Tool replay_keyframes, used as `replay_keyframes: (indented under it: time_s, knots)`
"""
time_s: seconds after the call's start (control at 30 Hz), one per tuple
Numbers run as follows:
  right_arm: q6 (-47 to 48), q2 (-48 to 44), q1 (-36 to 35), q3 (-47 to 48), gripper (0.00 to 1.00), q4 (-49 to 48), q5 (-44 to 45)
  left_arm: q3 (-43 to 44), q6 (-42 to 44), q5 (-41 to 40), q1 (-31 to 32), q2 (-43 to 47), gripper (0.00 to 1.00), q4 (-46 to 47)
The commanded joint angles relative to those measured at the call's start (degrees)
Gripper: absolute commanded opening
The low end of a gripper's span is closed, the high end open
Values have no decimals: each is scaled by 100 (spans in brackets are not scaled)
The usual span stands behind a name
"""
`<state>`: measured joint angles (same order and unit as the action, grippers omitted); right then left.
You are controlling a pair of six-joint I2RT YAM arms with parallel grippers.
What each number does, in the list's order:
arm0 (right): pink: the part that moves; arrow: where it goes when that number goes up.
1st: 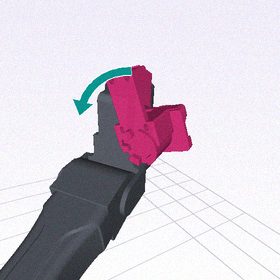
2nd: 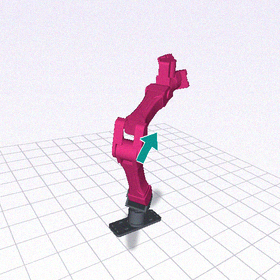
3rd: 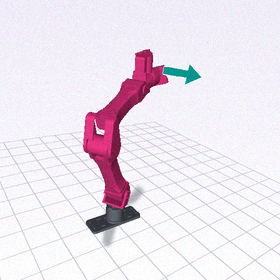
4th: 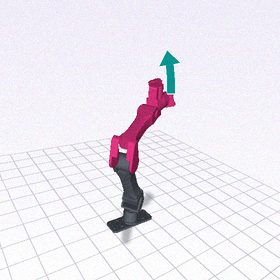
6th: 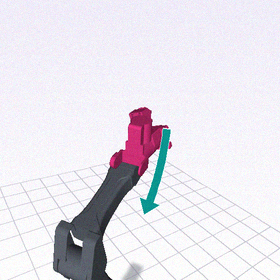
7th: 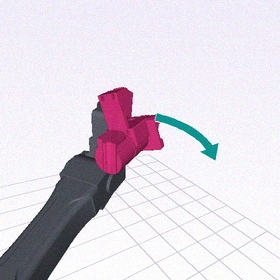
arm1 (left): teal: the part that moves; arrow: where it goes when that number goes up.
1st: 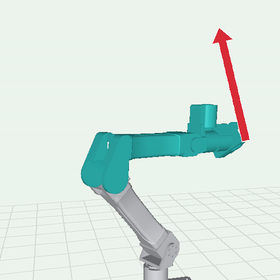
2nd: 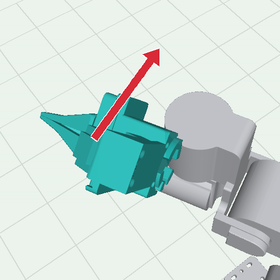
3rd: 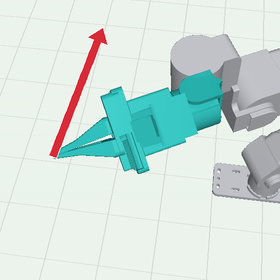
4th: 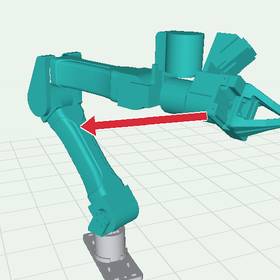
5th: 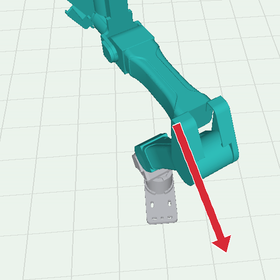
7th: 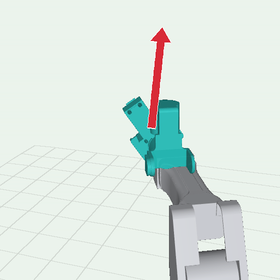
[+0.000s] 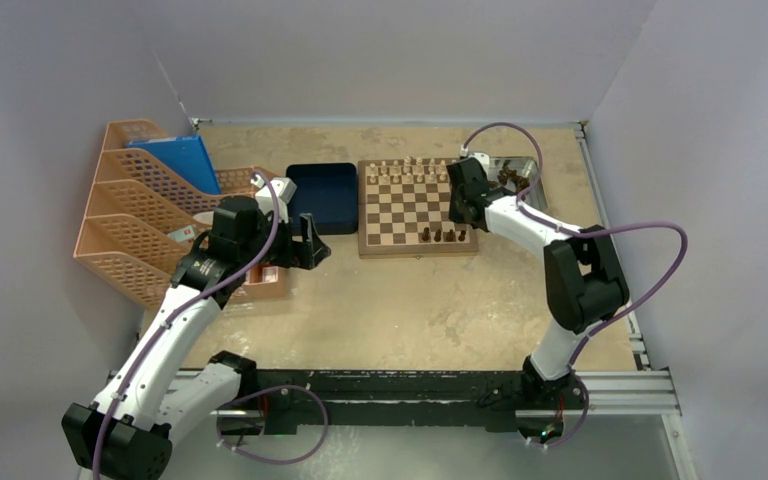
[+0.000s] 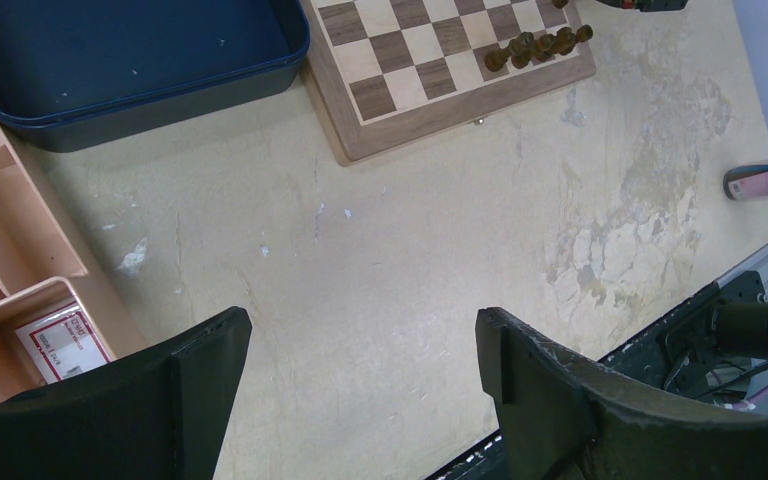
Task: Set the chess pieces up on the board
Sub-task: Place the chess piece on the chessboard.
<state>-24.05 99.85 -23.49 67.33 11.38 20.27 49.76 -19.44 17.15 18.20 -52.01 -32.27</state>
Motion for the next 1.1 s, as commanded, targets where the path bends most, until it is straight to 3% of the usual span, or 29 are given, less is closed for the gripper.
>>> replay_keyframes:
  time_s: [0.0,0.5,1.07]
  knots:
    - [-61,-48,11,-72,16,-32,121,-14,2,28,35,25,83,164]
    - [-57,176,9,-210,22,-189,346,-25,-24,-50,35,91,83,126]
    - [-82,206,10,-133,18,-237,379,-27,-8,-78,35,151,83,125]
